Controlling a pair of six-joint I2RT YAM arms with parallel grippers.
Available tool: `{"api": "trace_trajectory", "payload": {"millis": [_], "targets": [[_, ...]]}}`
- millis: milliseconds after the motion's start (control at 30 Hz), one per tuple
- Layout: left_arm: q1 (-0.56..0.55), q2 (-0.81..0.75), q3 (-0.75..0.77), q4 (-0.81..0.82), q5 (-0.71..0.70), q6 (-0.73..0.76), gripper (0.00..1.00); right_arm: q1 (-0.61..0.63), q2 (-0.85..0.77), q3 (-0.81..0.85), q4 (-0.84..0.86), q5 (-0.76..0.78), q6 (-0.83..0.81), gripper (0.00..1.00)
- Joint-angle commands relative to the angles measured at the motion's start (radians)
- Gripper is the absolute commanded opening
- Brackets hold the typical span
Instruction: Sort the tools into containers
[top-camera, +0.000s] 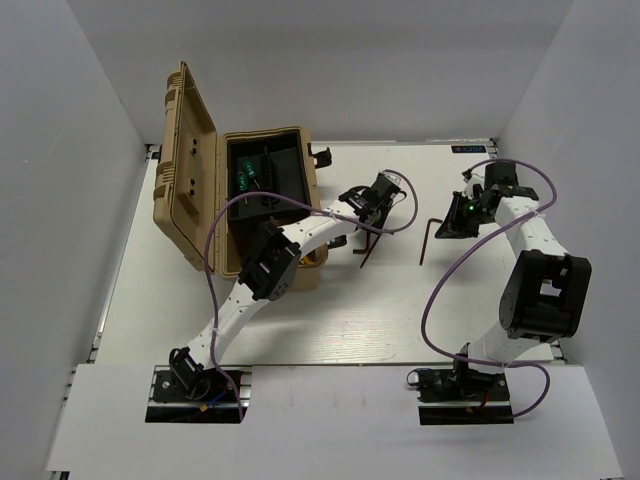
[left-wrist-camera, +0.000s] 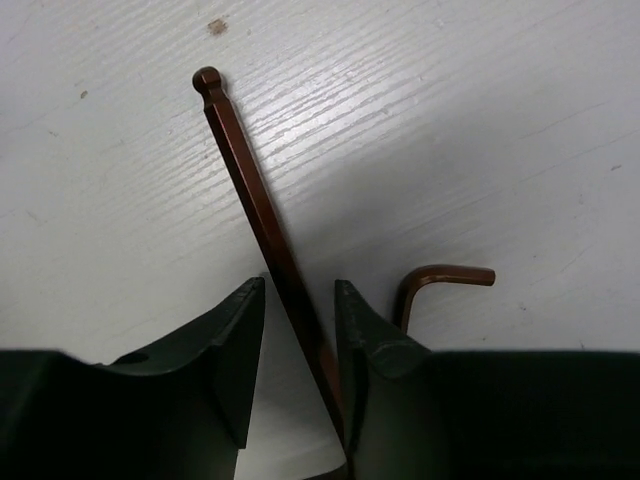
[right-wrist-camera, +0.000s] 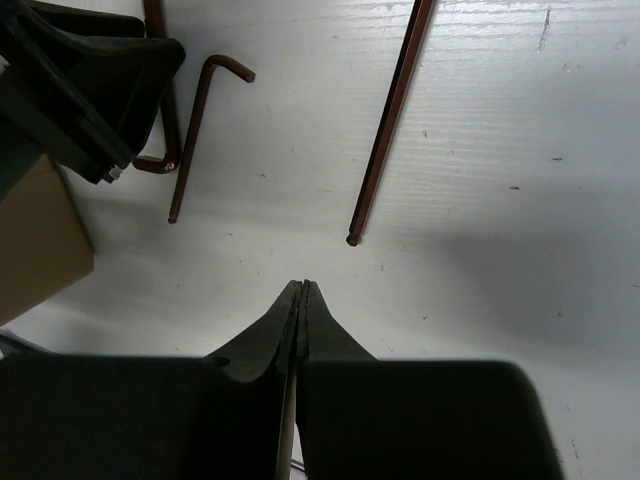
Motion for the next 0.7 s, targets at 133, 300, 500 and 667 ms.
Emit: {"api": "trace_trajectory", "payload": {"millis": [133,300,500,667], "targets": [[-0.026,0.015,-0.012,-0.042,-0.062,-0.004,0.21,-0.018,-0.038,-0.016,0.035,-0.053,0.025,0.00],[-0.026,-0.008,-0.017,-0.042,-0.062,-0.004,0.04,-0.023,-0.039,-0.018,0.035,-0.062,0.004,0.22],[-0.026,-0.086,0.098,-0.031,-0.007,0.016,0.00,-0.029,0.023,-0.012,0.014,-0.013,-0.044,0.58],[-0.026,-0.193,0.169,0.028,0.048,0.016,0.00,-0.031,0.031,-0.018,0.014,-0.004,-0.050,0.58]]}}
